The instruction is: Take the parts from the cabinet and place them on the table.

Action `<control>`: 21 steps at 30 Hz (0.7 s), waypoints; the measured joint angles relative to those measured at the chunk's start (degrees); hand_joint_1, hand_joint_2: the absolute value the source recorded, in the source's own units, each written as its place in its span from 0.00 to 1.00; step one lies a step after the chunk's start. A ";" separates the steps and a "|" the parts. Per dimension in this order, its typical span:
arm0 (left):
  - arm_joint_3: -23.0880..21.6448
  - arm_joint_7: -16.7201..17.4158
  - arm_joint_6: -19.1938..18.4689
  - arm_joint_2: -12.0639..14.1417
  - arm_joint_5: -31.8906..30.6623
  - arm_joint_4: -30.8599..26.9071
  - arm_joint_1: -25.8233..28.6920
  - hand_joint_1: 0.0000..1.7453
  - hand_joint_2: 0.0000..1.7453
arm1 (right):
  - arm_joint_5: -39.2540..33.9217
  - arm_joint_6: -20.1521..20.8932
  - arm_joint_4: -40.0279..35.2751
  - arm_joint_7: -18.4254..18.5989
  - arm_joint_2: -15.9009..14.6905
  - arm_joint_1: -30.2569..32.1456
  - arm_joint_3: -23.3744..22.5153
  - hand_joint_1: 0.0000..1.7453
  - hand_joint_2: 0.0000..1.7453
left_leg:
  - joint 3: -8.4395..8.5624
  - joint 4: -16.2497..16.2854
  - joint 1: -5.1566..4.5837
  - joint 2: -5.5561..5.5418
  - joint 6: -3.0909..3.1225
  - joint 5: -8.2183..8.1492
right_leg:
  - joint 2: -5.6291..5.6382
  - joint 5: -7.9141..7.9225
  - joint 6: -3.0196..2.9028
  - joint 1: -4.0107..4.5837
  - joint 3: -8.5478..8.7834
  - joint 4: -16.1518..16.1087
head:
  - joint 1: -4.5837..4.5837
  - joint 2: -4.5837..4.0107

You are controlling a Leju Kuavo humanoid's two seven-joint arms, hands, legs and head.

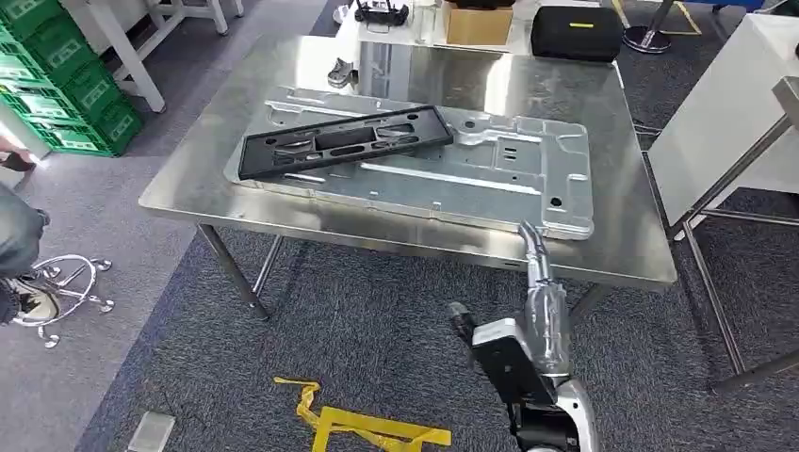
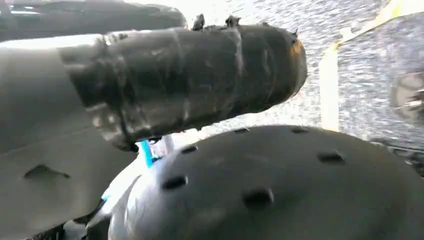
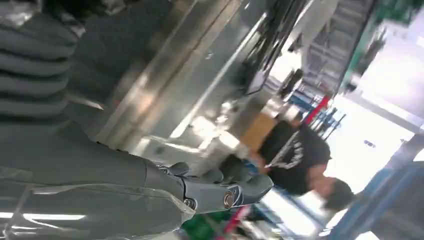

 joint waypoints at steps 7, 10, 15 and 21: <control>0.13 -0.13 0.04 0.07 0.44 0.00 -0.35 0.00 0.00 | -7.14 -3.45 1.27 -3.82 -1.27 5.37 -4.98 0.00 0.00 | 13.26 -7.60 -0.04 -0.09 0.22 2.34 | 0.29 3.55 1.16 0.23 -6.41 2.89 | -0.09 0.00; 0.20 -0.11 0.07 0.04 0.57 0.00 -0.53 0.00 0.00 | -11.06 -4.04 1.51 -4.73 -1.64 6.33 -6.86 0.00 0.00 | 14.12 -11.28 -0.40 -0.21 1.20 0.75 | 0.19 5.26 2.04 0.18 -7.61 3.46 | 0.02 0.00; 0.39 -0.33 0.17 -0.44 1.77 0.04 -0.07 0.00 0.00 | -36.14 -3.73 4.84 -18.89 -2.62 11.32 -12.77 0.00 0.00 | 10.83 -11.44 0.04 0.63 3.38 3.46 | 0.57 -4.39 4.10 -0.23 -12.25 14.35 | 0.28 0.00; 0.61 -0.33 0.15 -0.72 2.73 0.07 0.17 0.00 0.00 | -53.07 2.70 15.24 -32.46 -2.64 14.56 -19.76 0.00 0.00 | 6.72 -11.24 -0.48 3.59 3.17 6.38 | -0.59 0.14 3.59 -0.18 -6.79 15.16 | 0.26 0.00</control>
